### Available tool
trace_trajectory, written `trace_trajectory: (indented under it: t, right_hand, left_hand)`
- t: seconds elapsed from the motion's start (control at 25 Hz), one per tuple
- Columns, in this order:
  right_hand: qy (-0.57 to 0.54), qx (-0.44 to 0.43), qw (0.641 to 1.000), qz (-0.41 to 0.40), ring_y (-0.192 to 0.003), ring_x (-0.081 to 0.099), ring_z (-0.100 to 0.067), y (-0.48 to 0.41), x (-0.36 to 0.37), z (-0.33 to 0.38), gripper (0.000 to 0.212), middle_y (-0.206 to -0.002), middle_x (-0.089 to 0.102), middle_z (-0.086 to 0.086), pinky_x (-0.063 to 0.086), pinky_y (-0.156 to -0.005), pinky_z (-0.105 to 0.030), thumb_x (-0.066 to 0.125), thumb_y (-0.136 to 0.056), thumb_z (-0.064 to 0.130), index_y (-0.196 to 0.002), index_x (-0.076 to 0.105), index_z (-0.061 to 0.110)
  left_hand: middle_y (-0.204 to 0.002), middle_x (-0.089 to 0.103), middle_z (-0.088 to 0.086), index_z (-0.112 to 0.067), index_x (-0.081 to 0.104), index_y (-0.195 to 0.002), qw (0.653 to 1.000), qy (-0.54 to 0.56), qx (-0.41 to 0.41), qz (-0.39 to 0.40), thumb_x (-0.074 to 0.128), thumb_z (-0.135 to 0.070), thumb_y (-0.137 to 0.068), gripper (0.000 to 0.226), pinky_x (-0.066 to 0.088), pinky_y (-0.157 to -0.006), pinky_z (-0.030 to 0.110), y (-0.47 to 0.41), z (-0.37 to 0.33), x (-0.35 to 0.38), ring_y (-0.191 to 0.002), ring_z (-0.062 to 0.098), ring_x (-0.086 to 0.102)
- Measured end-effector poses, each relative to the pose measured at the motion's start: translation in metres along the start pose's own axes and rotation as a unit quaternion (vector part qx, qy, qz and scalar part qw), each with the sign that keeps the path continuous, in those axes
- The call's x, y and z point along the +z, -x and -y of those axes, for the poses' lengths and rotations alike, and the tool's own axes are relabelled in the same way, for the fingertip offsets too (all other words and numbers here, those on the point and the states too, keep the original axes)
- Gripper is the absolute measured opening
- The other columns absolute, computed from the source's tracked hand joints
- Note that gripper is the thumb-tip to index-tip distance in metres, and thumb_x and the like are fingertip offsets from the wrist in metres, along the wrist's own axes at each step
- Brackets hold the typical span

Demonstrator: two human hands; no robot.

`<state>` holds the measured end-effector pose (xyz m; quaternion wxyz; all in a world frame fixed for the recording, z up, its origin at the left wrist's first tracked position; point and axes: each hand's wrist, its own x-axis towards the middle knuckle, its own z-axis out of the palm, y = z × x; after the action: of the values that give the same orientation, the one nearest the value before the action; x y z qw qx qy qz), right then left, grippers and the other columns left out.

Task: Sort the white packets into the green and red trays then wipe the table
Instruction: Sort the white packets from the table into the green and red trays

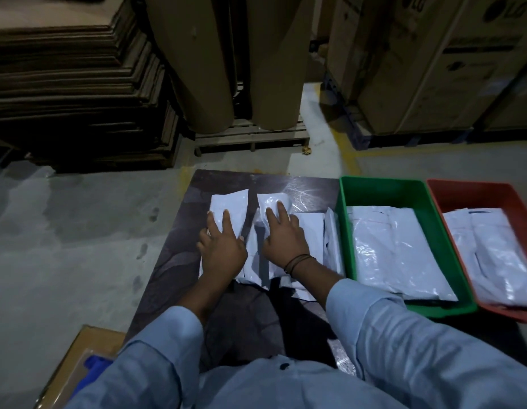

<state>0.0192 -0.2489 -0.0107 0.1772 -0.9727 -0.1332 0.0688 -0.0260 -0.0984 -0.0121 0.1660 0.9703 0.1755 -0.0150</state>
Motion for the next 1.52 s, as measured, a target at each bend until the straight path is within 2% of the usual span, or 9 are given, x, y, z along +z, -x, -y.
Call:
trace_trajectory:
  t: [0.2,0.28,0.4,0.52,0.84,1.04,1.16,1.36,1.52]
  right_hand:
    - [0.036,0.008,0.998,-0.060,-0.132,0.034,-0.043,0.003,-0.043,-0.021,0.073,-0.163,0.015,-0.012,0.038,-0.103,-0.047,0.056,-0.083,0.029,-0.150,0.031,0.020]
    - [0.064,0.008,0.994,-0.086,-0.125,0.040,-0.044,0.008,-0.060,-0.032,0.069,-0.161,0.023,-0.015,0.041,-0.101,-0.048,0.049,-0.078,0.032,-0.145,0.037,0.018]
    - [0.070,0.030,0.991,-0.109,-0.125,0.040,-0.045,0.020,-0.083,-0.053,0.068,-0.160,0.027,-0.014,0.040,-0.104,-0.049,0.049,-0.077,0.027,-0.144,0.041,0.017]
    - [0.060,0.066,0.986,-0.142,-0.122,0.042,-0.045,0.035,-0.100,-0.083,0.065,-0.160,0.028,-0.014,0.044,-0.097,-0.047,0.055,-0.080,0.021,-0.144,0.043,0.017]
    - [0.085,0.109,0.978,-0.157,-0.122,0.044,-0.045,0.084,-0.142,-0.211,0.070,-0.156,0.034,-0.017,0.043,-0.102,-0.050,0.042,-0.076,0.030,-0.145,0.044,0.016]
    - [0.075,0.142,0.971,-0.178,-0.124,0.043,-0.047,0.122,-0.170,-0.312,0.063,-0.154,0.037,-0.019,0.045,-0.099,-0.054,0.045,-0.081,0.028,-0.143,0.047,0.015]
    - [0.099,0.136,0.973,-0.159,-0.119,0.046,-0.046,0.138,-0.179,-0.368,0.066,-0.152,0.039,-0.021,0.046,-0.096,-0.050,0.033,-0.078,0.033,-0.139,0.050,0.014]
    - [0.160,0.143,0.973,-0.082,-0.140,0.030,-0.047,0.152,-0.188,-0.429,0.061,-0.157,0.031,-0.018,0.030,-0.110,-0.055,0.049,-0.088,0.038,-0.145,0.041,0.020]
    - [0.181,0.065,0.981,-0.021,-0.142,0.027,-0.048,0.148,-0.184,-0.458,0.063,-0.156,0.029,-0.026,0.028,-0.115,-0.053,0.051,-0.086,0.029,-0.145,0.039,0.012]
  left_hand:
    - [-0.167,-0.001,0.018,-0.022,0.010,-0.161,1.000,0.009,0.019,-0.020,0.051,-0.039,-0.100,0.075,0.026,-0.114,0.057,-0.001,-0.051,-0.011,-0.140,0.047,0.026]
    - [-0.167,-0.001,0.018,-0.022,0.010,-0.160,0.999,0.022,0.030,-0.018,0.049,-0.040,-0.101,0.074,0.025,-0.114,0.057,0.001,-0.073,-0.013,-0.141,0.047,0.025]
    - [-0.167,-0.002,0.017,-0.022,0.010,-0.160,0.997,0.044,0.055,-0.006,0.047,-0.041,-0.102,0.071,0.024,-0.114,0.057,0.009,-0.108,-0.013,-0.141,0.047,0.023]
    - [-0.167,-0.002,0.016,-0.023,0.011,-0.160,0.995,0.051,0.080,0.016,0.047,-0.041,-0.101,0.071,0.023,-0.115,0.056,0.022,-0.145,-0.007,-0.142,0.047,0.022]
    - [-0.167,-0.002,0.014,-0.023,0.012,-0.160,0.990,0.078,0.107,0.058,0.046,-0.040,-0.102,0.070,0.022,-0.115,0.055,0.058,-0.260,0.026,-0.143,0.046,0.019]
    - [-0.168,-0.003,0.014,-0.023,0.010,-0.161,0.987,0.061,0.132,0.073,0.046,-0.039,-0.102,0.071,0.022,-0.116,0.056,0.099,-0.344,0.055,-0.143,0.046,0.019]
    - [-0.168,-0.003,0.013,-0.023,0.011,-0.160,0.987,0.071,0.127,0.074,0.046,-0.037,-0.101,0.070,0.024,-0.114,0.055,0.117,-0.392,0.070,-0.141,0.045,0.022]
    - [-0.168,-0.003,0.013,-0.024,0.011,-0.160,0.990,0.078,0.097,0.061,0.047,-0.040,-0.101,0.071,0.026,-0.115,0.055,0.144,-0.461,0.092,-0.144,0.043,0.022]
    - [-0.168,-0.003,0.015,-0.023,0.011,-0.160,0.992,0.074,0.070,0.068,0.047,-0.041,-0.101,0.072,0.025,-0.116,0.054,0.162,-0.495,0.109,-0.144,0.044,0.020]
